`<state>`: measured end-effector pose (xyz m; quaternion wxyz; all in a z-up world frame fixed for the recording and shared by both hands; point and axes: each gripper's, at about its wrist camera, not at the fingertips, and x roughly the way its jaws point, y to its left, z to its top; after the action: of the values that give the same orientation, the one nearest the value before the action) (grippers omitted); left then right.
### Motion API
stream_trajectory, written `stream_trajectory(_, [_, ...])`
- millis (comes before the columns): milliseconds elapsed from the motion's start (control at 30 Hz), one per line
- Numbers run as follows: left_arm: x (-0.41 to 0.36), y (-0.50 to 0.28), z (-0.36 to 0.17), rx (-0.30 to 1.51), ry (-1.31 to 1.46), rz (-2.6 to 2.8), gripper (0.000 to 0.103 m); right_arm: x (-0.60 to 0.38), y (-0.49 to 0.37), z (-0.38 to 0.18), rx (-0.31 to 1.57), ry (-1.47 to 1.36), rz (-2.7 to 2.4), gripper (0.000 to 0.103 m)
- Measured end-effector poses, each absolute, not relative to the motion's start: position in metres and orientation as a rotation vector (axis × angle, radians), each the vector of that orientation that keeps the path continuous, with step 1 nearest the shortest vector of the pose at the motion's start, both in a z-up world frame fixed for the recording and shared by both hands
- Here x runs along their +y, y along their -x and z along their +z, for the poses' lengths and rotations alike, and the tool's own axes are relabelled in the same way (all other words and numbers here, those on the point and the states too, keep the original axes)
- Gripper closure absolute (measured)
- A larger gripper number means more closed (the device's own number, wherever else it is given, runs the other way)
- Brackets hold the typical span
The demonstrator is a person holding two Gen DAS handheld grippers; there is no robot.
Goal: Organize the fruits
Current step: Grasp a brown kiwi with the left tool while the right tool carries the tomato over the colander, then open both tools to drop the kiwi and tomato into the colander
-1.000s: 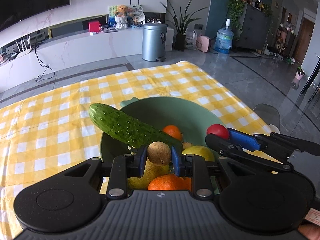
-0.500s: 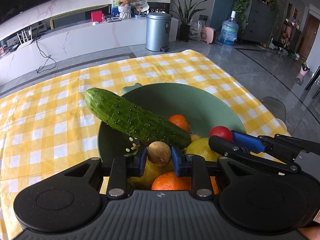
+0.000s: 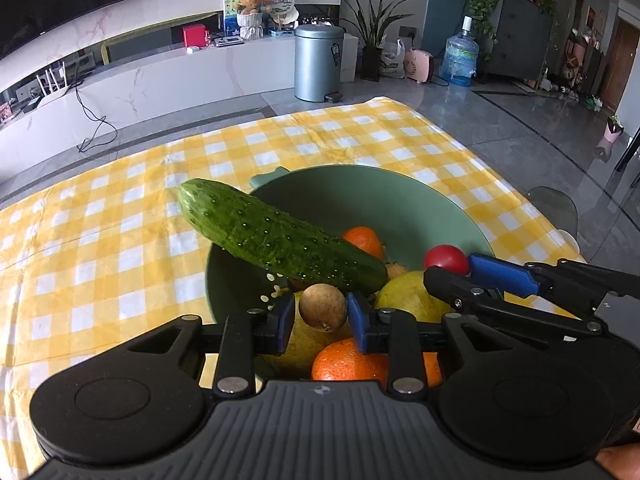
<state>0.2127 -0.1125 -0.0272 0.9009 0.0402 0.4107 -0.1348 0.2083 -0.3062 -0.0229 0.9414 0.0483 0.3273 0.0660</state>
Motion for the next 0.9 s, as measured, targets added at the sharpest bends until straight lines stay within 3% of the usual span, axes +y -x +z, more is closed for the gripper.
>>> stream_trajectory(167, [-0.106, -0.21, -0.021, 0.855, -0.067, -0.27, 0.056, -0.307, -0.203, -0.019, 0.633, -0.095, 0.123, 0.064])
stream_trajectory(367, [-0.097, -0.2, -0.009, 0.83, -0.063, -0.263, 0.044, -0.306, -0.196, -0.013, 0.577, -0.077, 0.097, 0.046])
stream_trajectory(700, [-0.083, -0.167, 0.012, 0.786, -0.136, -0.241, 0.041, -0.304, -0.168, 0.004, 0.437, -0.086, 0.105, 0.024])
stream_trajectory(900, [-0.068, -0.147, 0.024, 0.769, -0.167, -0.233, 0.039, -0.294, -0.155, 0.007, 0.449, -0.155, 0.166, 0.022])
